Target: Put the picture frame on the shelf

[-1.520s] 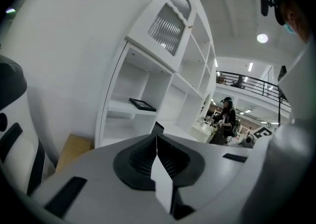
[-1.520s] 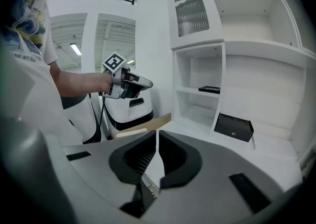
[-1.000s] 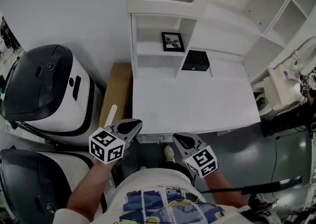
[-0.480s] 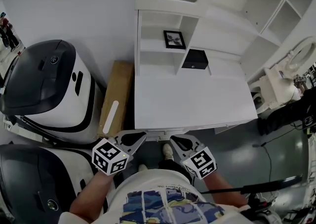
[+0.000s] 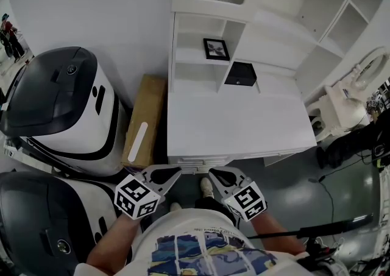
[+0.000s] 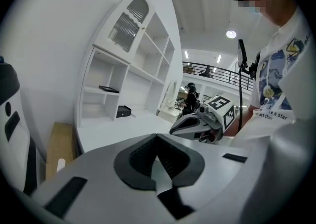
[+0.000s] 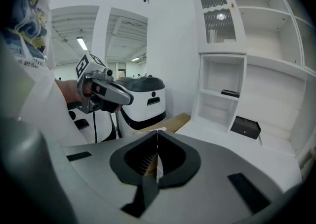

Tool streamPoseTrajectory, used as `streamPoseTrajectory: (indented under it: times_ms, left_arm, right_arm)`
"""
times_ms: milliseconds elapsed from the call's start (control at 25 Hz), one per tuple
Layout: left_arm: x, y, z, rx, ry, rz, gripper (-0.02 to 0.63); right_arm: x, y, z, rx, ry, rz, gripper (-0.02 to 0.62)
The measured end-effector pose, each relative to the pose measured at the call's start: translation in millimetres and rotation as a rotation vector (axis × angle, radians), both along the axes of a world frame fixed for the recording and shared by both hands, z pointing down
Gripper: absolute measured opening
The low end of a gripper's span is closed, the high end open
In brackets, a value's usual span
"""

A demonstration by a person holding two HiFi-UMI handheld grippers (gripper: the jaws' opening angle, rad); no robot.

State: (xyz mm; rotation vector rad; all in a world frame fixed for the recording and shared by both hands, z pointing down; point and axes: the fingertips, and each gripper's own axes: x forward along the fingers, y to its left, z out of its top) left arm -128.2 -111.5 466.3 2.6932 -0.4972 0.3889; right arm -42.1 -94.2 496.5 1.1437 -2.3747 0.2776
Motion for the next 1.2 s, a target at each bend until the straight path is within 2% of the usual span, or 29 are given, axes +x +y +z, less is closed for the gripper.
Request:
streamPoseTrajectory:
  times_ms: [1200]
  left_arm:
    - [2, 29, 2, -0.008, -0.010, 0.034, 0.014]
  right_arm:
    - [-10, 17, -9, 0.013, -0.019, -0.015, 0.025]
